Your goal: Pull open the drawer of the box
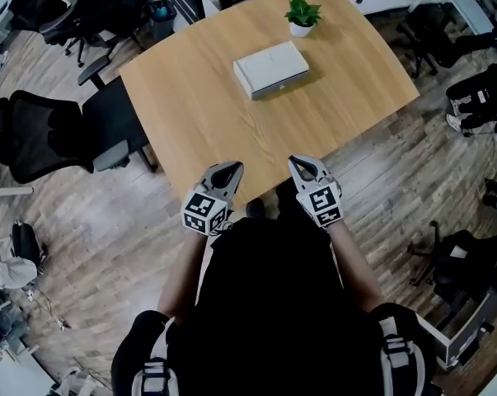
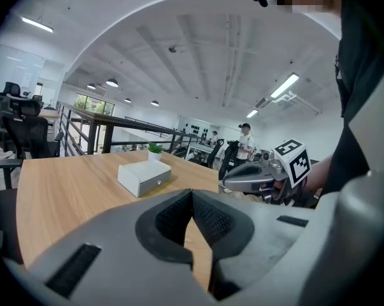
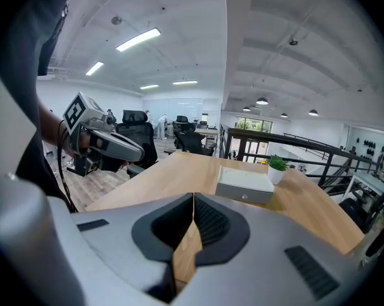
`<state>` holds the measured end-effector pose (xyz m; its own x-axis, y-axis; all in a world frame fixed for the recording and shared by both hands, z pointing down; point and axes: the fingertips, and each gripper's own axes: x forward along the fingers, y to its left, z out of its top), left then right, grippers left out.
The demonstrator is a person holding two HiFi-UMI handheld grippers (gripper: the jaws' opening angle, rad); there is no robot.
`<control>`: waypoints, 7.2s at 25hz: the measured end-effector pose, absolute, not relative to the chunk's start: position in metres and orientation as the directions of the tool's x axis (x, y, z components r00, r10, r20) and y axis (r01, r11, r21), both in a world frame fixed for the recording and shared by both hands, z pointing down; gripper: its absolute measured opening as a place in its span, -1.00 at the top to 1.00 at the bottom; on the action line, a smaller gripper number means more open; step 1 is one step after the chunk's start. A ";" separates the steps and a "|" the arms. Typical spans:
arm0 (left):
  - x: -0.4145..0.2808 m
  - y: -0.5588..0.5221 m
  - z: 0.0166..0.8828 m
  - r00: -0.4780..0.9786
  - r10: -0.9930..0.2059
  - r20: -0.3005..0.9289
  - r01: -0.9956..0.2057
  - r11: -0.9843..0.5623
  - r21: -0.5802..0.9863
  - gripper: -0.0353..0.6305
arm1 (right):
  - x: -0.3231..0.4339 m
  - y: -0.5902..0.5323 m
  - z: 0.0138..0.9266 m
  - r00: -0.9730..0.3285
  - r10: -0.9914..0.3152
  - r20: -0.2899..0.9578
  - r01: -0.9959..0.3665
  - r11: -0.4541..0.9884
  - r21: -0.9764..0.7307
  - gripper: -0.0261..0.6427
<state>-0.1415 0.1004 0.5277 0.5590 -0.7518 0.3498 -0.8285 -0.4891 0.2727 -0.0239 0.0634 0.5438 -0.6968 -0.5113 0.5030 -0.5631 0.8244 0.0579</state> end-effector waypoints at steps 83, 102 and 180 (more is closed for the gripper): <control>-0.080 -0.094 0.551 0.168 -0.860 0.481 -0.968 -0.053 0.244 0.82 | -0.022 -0.220 0.686 -0.749 -0.081 0.658 -0.237 0.959 -0.152 0.84; -0.065 -0.077 0.562 0.154 -0.832 0.533 -0.967 -0.017 0.253 0.82 | -0.052 -0.232 0.738 -0.727 -0.075 0.682 -0.401 0.853 -0.333 0.57; -0.029 -0.073 0.566 0.222 -0.828 0.515 -0.959 -0.089 0.270 0.82 | -0.026 -0.201 0.744 -0.721 -0.107 0.684 -0.515 0.743 -0.427 0.69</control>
<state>-0.0287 -0.0733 0.5659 0.2218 -0.8278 0.5154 -0.9588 -0.0890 0.2697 -0.0264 -0.2010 0.7437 -0.7214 -0.1070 0.6842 -0.5154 0.7429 -0.4272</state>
